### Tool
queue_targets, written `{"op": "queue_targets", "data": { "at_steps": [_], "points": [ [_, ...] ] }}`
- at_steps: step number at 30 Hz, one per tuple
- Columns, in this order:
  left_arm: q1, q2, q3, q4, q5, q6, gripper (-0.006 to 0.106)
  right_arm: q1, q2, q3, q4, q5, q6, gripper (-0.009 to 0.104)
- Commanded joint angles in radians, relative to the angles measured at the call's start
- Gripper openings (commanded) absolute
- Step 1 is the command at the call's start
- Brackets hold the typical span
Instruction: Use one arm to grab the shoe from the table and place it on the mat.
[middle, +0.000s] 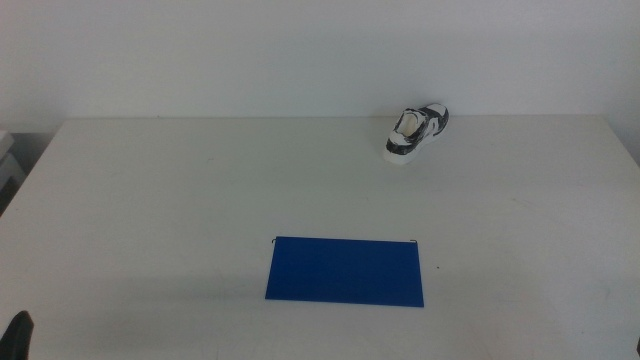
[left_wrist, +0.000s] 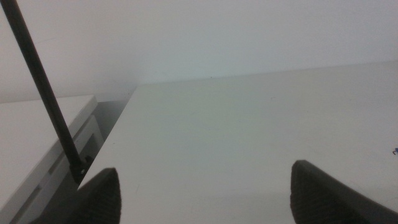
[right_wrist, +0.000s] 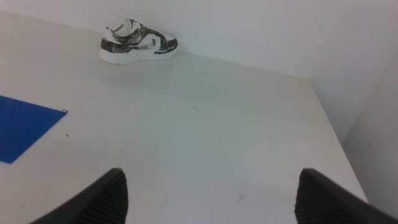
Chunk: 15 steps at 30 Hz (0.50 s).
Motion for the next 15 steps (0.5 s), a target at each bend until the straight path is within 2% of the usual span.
{"op": "queue_targets", "data": {
  "at_steps": [1, 15],
  "points": [
    [-0.006, -0.026, 0.003, -0.010, -0.077, -0.003, 0.093, -0.005, 0.013, -0.045, -0.003, -0.061, -0.008, 0.094],
    [-0.006, -0.026, 0.003, -0.010, -0.077, -0.003, 0.093, -0.005, 0.392, -0.328, -0.004, -0.049, -0.008, 0.094]
  ]
}}
